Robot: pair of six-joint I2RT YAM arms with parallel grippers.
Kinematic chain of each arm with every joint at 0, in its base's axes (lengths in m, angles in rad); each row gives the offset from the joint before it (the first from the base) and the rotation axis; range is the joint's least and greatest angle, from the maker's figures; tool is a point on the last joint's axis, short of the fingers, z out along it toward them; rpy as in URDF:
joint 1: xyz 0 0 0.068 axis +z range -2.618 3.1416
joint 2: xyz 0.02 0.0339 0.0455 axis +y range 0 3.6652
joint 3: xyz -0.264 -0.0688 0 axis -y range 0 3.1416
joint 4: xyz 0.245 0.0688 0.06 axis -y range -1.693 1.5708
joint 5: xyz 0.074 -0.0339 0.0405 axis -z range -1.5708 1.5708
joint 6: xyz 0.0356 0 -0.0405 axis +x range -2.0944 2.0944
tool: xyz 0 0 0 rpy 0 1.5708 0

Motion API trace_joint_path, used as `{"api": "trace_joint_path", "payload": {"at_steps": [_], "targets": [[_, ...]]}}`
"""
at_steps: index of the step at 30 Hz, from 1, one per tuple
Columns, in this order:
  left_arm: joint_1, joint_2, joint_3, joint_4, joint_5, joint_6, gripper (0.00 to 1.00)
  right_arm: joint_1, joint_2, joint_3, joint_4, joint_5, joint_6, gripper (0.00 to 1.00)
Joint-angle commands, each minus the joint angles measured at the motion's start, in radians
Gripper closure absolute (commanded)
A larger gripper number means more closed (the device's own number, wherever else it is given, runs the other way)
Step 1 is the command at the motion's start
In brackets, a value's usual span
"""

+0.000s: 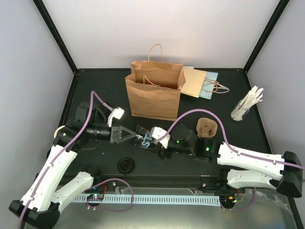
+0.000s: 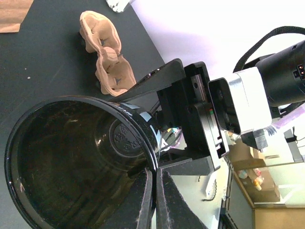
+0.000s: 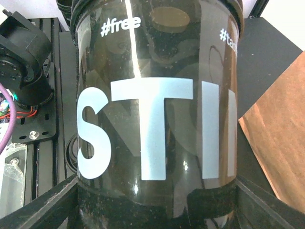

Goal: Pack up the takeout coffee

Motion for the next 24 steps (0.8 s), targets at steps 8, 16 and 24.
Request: {"api": "trace_joint_path", "payload": {"at_steps": [8,16,24], "targets": [[-0.003,-0.029,0.065,-0.004,-0.139,-0.013,0.99,0.004,-0.044,-0.037,-0.031,0.042,0.005,0.25],[0.012,-0.023,0.111,-0.054,-0.227,0.001,0.98,0.004,-0.077,-0.064,-0.018,0.049,-0.002,0.25],[0.031,0.024,0.278,-0.239,-0.473,0.096,0.98,0.005,-0.106,-0.101,-0.005,0.071,-0.003,0.24]]}}
